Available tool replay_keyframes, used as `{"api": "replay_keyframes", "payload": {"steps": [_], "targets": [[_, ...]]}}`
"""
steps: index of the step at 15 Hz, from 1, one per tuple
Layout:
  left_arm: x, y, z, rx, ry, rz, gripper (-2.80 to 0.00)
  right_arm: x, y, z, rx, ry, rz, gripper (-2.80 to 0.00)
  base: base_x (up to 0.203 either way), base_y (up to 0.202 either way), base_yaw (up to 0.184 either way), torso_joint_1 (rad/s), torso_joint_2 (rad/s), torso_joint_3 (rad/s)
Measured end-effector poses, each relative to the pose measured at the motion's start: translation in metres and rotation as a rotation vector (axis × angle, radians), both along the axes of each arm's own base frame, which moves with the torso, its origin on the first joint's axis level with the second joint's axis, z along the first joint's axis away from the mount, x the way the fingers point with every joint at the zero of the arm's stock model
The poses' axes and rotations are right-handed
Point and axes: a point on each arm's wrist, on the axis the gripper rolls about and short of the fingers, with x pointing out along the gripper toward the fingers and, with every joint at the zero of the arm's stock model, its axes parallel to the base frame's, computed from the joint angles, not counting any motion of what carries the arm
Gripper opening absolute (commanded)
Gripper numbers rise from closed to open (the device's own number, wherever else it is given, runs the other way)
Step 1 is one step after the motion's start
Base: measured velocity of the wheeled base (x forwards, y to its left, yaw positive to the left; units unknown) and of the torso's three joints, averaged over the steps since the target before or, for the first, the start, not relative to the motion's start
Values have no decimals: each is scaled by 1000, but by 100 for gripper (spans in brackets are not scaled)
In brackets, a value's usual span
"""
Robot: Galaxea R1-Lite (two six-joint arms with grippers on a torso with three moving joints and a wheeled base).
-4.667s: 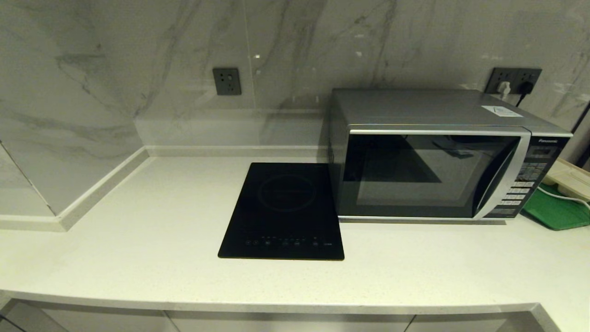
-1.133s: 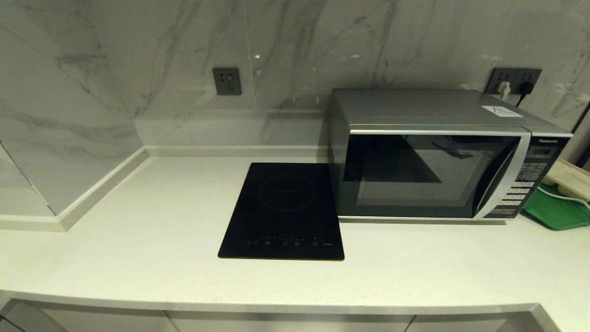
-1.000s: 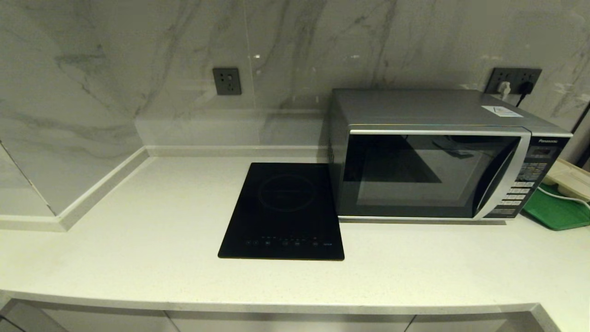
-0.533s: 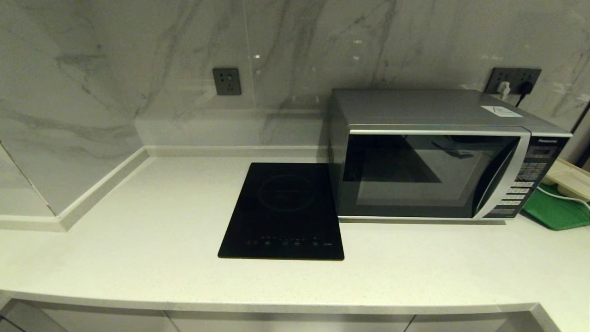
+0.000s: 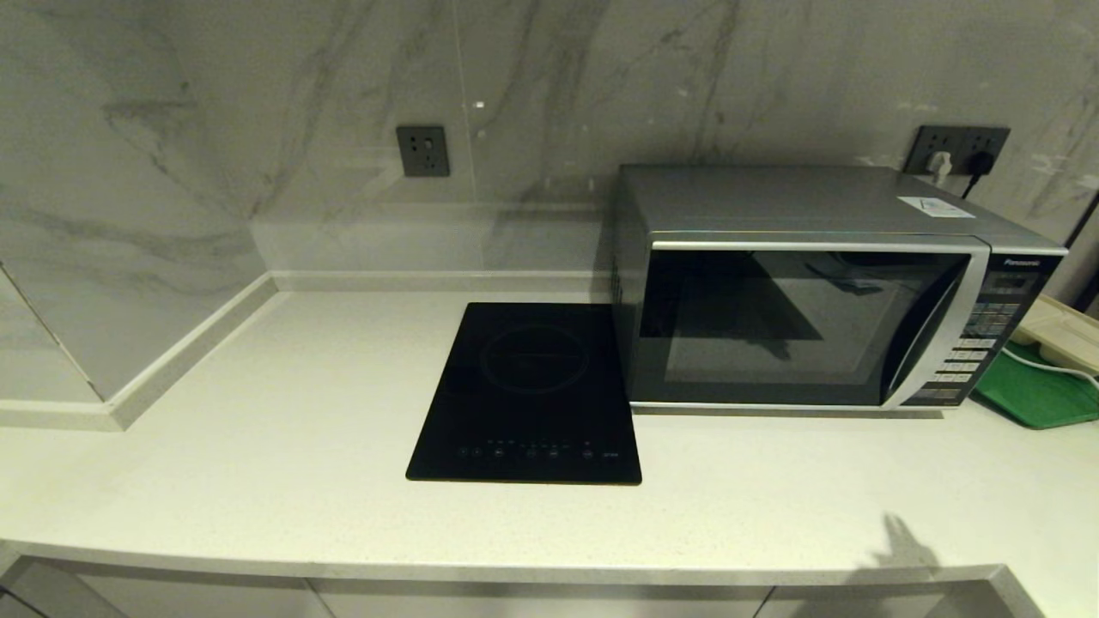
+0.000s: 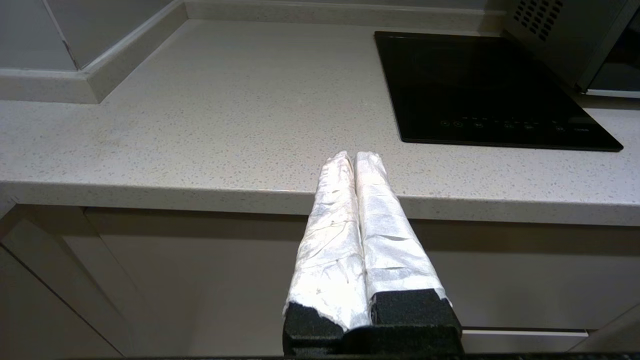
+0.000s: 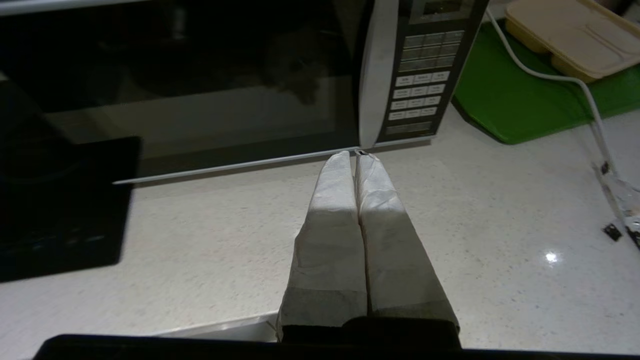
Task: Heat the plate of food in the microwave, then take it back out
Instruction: Open the microwave oven
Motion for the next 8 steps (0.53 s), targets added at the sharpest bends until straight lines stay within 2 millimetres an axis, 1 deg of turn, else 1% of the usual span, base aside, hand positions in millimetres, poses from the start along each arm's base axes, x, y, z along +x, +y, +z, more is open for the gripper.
{"api": "replay_keyframes", "payload": {"steps": [1,3,4,6,7,8], "targets": [[0,0,0,0,0,0,-280,22,2,1,-17,42,-44,-280,0,0,0,0,0,0],[0,0,0,0,0,0,-280,58,4,-7,-71,125,-165,-280,0,0,0,0,0,0],[0,0,0,0,0,0,-280,73,5,-14,-109,166,-230,-280,0,0,0,0,0,0],[0,0,0,0,0,0,-280,92,6,-28,-172,231,-327,-280,0,0,0,0,0,0],[0,0,0,0,0,0,-280,100,6,-35,-193,253,-359,0,0,0,0,0,0,0],[0,0,0,0,0,0,-280,106,7,-41,-207,263,-380,0,0,0,0,0,0,0]]}}
